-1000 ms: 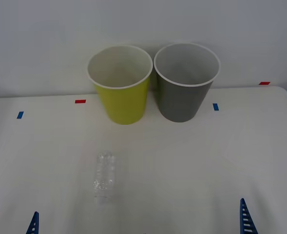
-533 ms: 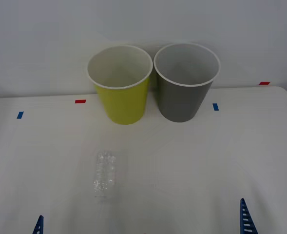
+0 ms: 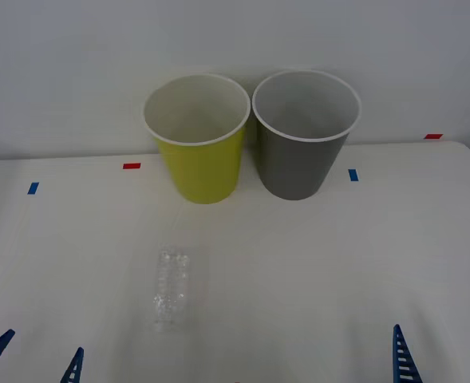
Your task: Put cans in the gray bin and PET bottles in the light green bin.
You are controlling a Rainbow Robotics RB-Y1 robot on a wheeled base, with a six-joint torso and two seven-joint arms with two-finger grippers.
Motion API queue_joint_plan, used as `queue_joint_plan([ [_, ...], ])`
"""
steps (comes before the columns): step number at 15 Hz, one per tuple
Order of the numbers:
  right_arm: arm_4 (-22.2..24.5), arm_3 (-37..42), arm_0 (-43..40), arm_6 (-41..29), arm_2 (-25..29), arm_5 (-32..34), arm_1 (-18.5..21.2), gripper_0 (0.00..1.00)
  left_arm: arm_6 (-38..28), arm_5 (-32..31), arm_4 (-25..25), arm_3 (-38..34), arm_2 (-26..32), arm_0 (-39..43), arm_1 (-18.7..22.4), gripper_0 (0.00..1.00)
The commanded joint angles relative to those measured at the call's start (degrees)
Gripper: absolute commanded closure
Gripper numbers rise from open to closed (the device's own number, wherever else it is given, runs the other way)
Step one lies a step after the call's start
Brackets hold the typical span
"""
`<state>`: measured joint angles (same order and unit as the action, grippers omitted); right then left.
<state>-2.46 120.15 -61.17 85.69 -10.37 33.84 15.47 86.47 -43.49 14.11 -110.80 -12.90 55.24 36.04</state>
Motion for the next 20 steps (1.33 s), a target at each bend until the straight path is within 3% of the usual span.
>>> queue_joint_plan([
  [1, 0.0, 0.0, 0.0, 0.0, 0.0, 0.0, 0.0, 0.00, 0.3, 1.6, 0.5, 0.1, -2.2, -3.4, 3.3, 0.00],
  [5, 0.0, 0.0, 0.0, 0.0, 0.0, 0.0, 0.0, 0.00, 0.5, 3.5, 1.4, 0.0, -5.0, -7.6, 5.4, 0.00],
  [13, 0.0, 0.0, 0.0, 0.0, 0.0, 0.0, 0.0, 0.00, 0.2, 6.7, 3.7, 0.0, -5.5, -12.1, 13.8, 0.00],
  [15, 0.0, 0.0, 0.0, 0.0, 0.0, 0.0, 0.0, 0.00, -0.1, 11.4, 5.4, -2.1, -5.5, -13.9, 15.7, 0.00],
  [20, 0.0, 0.0, 0.0, 0.0, 0.0, 0.0, 0.0, 0.00, -0.4, 27.1, 15.1, -10.2, -5.3, -17.0, 19.3, 0.00],
])
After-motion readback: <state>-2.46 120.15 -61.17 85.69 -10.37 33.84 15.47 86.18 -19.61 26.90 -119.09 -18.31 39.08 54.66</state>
